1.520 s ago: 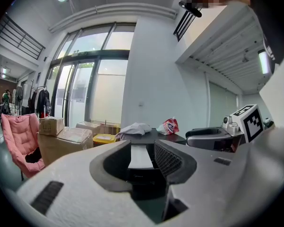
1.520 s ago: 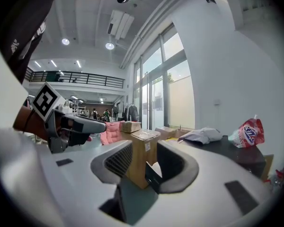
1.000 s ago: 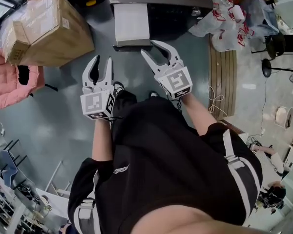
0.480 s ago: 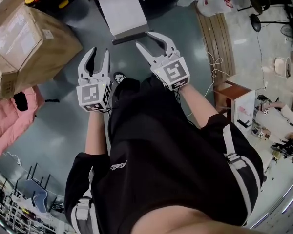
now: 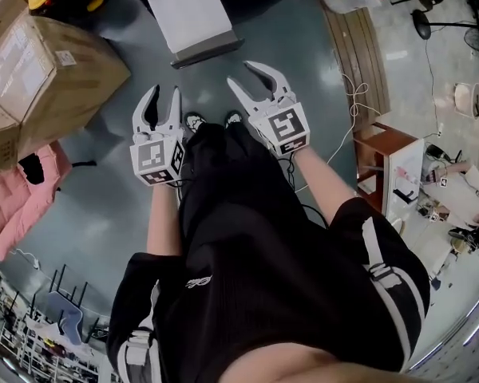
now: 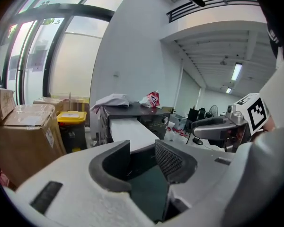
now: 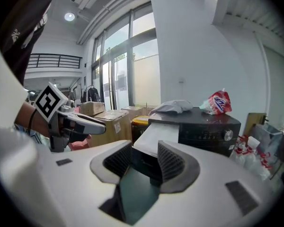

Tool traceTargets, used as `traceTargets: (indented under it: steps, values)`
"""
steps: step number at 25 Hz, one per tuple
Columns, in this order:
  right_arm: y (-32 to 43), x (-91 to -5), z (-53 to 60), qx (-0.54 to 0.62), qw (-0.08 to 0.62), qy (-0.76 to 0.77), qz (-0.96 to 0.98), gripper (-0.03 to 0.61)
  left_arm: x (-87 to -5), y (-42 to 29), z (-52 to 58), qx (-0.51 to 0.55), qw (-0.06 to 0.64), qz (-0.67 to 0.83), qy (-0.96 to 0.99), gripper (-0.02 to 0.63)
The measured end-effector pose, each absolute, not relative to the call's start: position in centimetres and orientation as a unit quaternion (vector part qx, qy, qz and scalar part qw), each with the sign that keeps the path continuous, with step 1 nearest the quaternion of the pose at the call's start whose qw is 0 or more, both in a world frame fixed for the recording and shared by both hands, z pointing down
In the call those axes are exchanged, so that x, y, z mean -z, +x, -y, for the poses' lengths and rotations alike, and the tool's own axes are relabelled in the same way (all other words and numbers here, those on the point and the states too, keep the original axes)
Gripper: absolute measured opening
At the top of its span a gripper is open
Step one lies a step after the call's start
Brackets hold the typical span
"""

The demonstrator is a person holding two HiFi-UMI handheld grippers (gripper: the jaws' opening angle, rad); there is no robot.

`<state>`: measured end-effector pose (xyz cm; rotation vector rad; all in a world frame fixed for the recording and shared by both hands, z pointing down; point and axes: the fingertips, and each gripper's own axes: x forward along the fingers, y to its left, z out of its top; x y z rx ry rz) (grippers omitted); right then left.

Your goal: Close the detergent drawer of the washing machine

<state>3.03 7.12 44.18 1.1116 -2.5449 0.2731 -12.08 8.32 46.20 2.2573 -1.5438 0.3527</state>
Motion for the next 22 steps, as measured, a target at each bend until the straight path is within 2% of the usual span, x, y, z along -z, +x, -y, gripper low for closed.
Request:
traceTargets:
  steps: [13,22]
  values:
    - [6.2,-50.7,-8.0,-0.102,0.180,0.398,0.894,0.199,-52.1,-10.7,-9.7,-0.149,0.182,0.581,0.779,0.190]
    - [5.2,-55.5,-6.1,-0.120,0.204,0.407,0.882,0.221,-57.3,-11.2,-8.0,-0.156,0.217,0.573,0.775,0.214]
